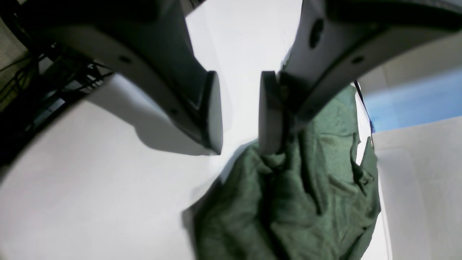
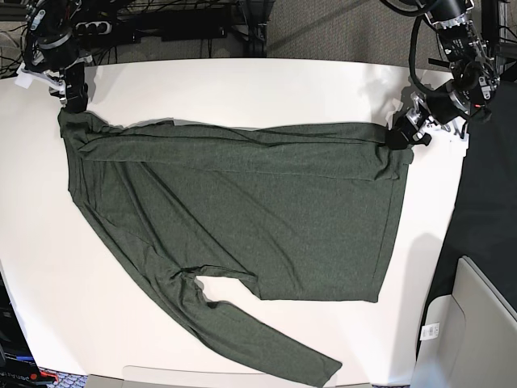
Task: Fold the T-shirt properly
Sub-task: 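Open both grippers to release the folded shoulder edge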
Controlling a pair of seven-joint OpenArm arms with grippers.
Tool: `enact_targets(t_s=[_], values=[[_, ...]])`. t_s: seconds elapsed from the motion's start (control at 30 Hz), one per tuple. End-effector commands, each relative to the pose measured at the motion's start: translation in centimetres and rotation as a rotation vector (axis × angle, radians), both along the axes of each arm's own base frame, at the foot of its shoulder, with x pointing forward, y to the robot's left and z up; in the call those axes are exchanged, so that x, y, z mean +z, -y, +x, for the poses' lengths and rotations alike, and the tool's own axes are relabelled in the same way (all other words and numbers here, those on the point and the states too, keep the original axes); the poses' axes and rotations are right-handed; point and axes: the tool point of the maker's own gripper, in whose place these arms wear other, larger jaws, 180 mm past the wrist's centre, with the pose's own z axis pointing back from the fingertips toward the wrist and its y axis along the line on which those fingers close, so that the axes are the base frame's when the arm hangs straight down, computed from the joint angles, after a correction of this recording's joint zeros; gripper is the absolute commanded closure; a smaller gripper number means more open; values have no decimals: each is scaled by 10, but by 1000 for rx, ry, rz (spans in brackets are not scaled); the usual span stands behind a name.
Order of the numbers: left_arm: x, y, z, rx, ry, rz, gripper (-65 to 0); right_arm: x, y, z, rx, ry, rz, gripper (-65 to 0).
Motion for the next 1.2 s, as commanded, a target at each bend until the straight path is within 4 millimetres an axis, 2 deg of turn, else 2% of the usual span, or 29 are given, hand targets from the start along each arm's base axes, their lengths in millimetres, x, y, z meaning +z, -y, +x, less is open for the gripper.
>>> enact_targets(t_s=[0.0, 0.13, 0.27, 0.33, 0.5, 0.63, 0.83, 0.9, 0.97, 1.07, 1.17], values=[[-3, 0, -4, -21, -34, 14, -226, 10, 5, 3, 2, 32, -20, -183], [-5, 6, -5, -44, -43, 11, -93, 8, 5, 3, -1, 26, -20, -183], [-5, 6, -7, -47, -49, 11, -23, -3, 6, 3, -19, 11, 11, -183], [-6, 5, -7, -47, -50, 12, -20, -12, 7, 2, -31, -3, 32, -183], [-6, 5, -8, -47, -52, 12, -21, -11, 7, 16, -37, 25, 47, -183], [-6, 5, -9, -47, -53, 12, -21, -19, 8, 25, -41, 12, 46, -183], [-6, 4, -9, -45, -53, 14, -21, -13, 7, 38, -40, 39, 45, -172], [-7, 4, -11, -45, -58, 13, -21, -15, 8, 35, -39, 27, 39, -117], [-9, 3, -15, -43, -66, 14, -19, -19, 8, 30, -40, 11, 36, -14], [-8, 0, -16, -45, -67, 24, -18, -20, 8, 23, -40, 1, 37, -1], [-9, -9, -23, -48, -84, 47, -18, -19, 19, 9, -77, -3, 40, -2]])
